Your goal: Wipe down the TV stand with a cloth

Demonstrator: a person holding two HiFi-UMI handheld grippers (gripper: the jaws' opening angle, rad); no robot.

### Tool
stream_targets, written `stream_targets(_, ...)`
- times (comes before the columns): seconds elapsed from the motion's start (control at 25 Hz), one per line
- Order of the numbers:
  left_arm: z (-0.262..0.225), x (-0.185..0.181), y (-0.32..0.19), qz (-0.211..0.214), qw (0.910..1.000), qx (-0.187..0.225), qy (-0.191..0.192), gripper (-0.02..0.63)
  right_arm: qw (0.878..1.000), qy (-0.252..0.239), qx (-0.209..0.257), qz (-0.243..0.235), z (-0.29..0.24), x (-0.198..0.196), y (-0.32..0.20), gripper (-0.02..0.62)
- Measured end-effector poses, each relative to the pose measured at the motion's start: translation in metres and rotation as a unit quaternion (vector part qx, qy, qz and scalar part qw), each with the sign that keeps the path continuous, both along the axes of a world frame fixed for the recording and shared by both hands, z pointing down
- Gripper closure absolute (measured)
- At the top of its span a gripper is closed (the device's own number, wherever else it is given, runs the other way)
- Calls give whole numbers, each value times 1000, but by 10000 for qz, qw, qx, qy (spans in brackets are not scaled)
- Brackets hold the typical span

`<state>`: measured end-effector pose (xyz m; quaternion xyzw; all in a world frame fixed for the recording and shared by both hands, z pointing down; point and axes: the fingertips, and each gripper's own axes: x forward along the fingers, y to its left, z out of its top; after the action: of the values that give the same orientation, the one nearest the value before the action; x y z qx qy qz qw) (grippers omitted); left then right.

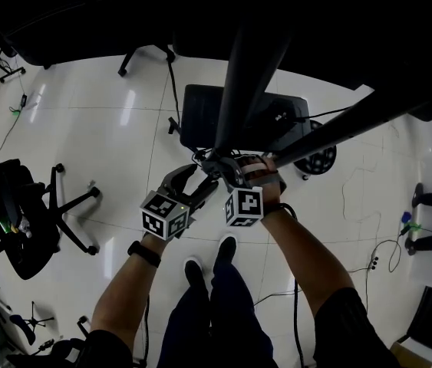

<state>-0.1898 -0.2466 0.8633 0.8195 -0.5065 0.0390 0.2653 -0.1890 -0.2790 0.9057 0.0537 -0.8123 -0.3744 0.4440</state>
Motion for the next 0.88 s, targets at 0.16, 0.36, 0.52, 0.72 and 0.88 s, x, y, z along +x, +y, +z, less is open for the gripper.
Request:
stream_targets(0.16,23,8,5,17,9999,-147,36,276,9996,233,-133,74,30,3,0,580)
stream_targets(0.36,42,9,14,49,9996,-279,25,276,9981,459,-310,279,62,5,-2,580)
stream_targets(0.52,46,6,19,16,9995,-316,28,276,9973,587,-268,351,77,6,-3,580)
stream_targets(0.72,30,10,33,91,9995,-293,50,276,9966,149,-655,486,50,11,16,580)
stream_targets(0.88,-3,17,49,165,9996,-200,91,276,9922,-393,-927,733,-7,27,27,580)
